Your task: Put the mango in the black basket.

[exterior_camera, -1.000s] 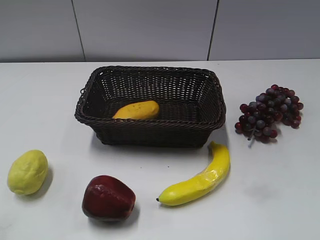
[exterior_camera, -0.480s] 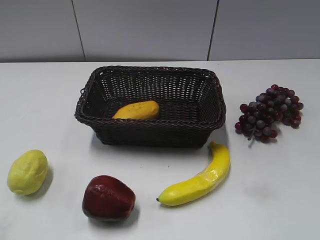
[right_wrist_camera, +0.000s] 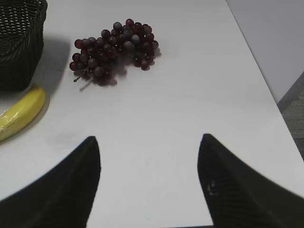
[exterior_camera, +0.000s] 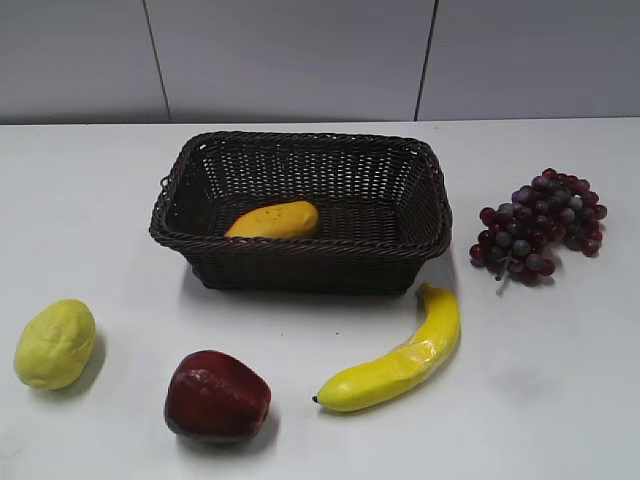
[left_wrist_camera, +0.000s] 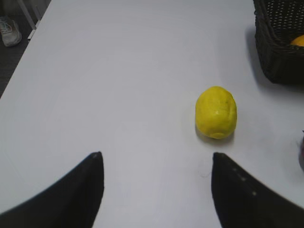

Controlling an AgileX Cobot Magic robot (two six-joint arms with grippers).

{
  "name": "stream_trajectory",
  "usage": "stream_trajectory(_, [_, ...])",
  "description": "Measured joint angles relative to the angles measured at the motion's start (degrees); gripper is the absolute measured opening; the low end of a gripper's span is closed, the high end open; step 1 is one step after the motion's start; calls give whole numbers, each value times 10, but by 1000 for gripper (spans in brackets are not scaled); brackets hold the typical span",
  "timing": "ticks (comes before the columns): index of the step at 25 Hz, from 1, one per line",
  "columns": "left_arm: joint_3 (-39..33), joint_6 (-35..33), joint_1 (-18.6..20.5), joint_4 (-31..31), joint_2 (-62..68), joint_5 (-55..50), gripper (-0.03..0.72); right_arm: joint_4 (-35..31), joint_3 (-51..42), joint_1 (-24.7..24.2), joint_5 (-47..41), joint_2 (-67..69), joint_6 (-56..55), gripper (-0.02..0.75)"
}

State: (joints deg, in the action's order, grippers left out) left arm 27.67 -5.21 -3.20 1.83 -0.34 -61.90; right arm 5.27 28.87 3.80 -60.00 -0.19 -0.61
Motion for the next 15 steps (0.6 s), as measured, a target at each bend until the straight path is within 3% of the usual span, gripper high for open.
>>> stream_trajectory(15, [0, 1, 0, 0, 0, 0, 525, 0, 0, 0, 0, 0, 0, 498])
